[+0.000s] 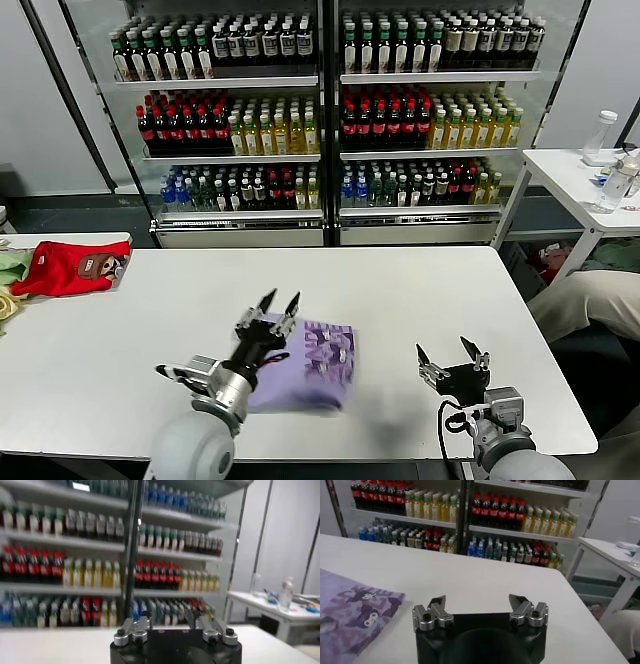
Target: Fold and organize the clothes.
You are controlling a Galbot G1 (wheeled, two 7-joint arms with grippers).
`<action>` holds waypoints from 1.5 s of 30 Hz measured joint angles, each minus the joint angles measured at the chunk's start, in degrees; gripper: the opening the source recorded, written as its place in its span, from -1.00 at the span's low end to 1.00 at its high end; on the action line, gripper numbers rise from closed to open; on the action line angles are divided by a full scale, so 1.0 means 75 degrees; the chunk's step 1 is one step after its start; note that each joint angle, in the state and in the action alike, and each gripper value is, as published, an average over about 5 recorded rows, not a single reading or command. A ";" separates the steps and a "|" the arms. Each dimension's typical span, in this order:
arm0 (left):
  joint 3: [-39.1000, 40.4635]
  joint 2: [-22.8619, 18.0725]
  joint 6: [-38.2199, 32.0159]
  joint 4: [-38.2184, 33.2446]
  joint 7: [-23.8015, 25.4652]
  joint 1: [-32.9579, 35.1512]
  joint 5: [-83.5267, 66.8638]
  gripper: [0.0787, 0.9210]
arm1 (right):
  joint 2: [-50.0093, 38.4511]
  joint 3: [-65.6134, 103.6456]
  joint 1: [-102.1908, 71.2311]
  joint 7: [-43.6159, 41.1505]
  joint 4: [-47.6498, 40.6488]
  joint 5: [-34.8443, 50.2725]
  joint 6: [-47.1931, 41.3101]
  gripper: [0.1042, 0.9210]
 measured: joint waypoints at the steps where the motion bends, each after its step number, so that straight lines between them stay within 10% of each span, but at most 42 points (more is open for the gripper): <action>1: -0.0113 0.0081 -0.0055 -0.0045 0.0003 -0.0001 0.0022 0.13 | -0.0005 -0.0032 0.0061 -0.0010 -0.0036 0.0023 -0.0007 0.76; 11: -0.1631 0.0810 -0.0794 0.0021 0.0118 0.0371 0.0341 0.74 | 0.0262 -0.1105 0.1149 0.0171 -0.0698 0.0632 -0.0105 0.76; 27: -0.2224 0.0839 -0.1341 0.0377 0.0212 0.0758 0.0686 0.77 | 0.0961 -0.3249 0.2276 0.1436 -0.1982 0.2084 -0.0126 0.70; 45: -0.2399 0.0843 -0.1479 0.0546 0.0229 0.0839 0.0739 0.77 | 0.1296 -0.3583 0.2859 0.2175 -0.2398 0.2892 0.0047 -0.54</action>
